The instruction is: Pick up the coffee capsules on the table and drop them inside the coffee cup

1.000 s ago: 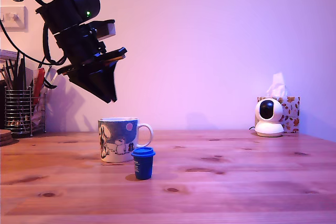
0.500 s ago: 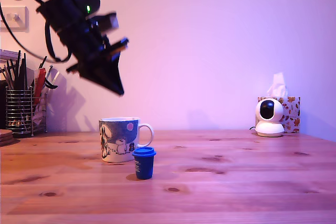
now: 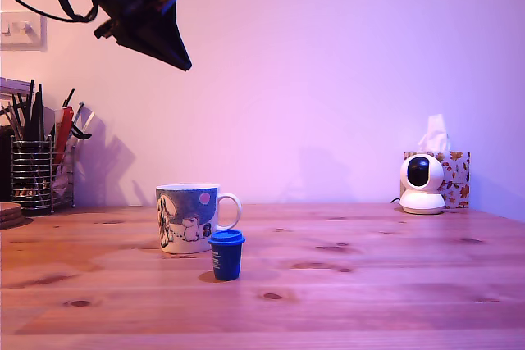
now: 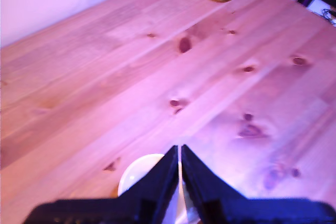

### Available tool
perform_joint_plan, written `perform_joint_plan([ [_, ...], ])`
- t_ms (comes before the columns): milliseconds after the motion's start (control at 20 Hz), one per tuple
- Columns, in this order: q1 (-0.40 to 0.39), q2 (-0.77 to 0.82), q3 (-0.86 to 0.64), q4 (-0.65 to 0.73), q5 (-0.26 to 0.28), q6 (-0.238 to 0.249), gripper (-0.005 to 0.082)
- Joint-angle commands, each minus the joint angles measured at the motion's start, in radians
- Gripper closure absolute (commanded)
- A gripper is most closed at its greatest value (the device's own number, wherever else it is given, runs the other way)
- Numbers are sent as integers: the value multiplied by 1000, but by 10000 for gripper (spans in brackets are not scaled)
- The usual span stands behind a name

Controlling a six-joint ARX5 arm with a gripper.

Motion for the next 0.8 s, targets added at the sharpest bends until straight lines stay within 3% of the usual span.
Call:
perform_joint_plan([
  [0, -3, -39, -17, 2, 16, 5, 789],
  [200, -17, -129, -127, 40, 17, 4, 789],
  [750, -47, -446, -631, 344, 59, 2, 789],
])
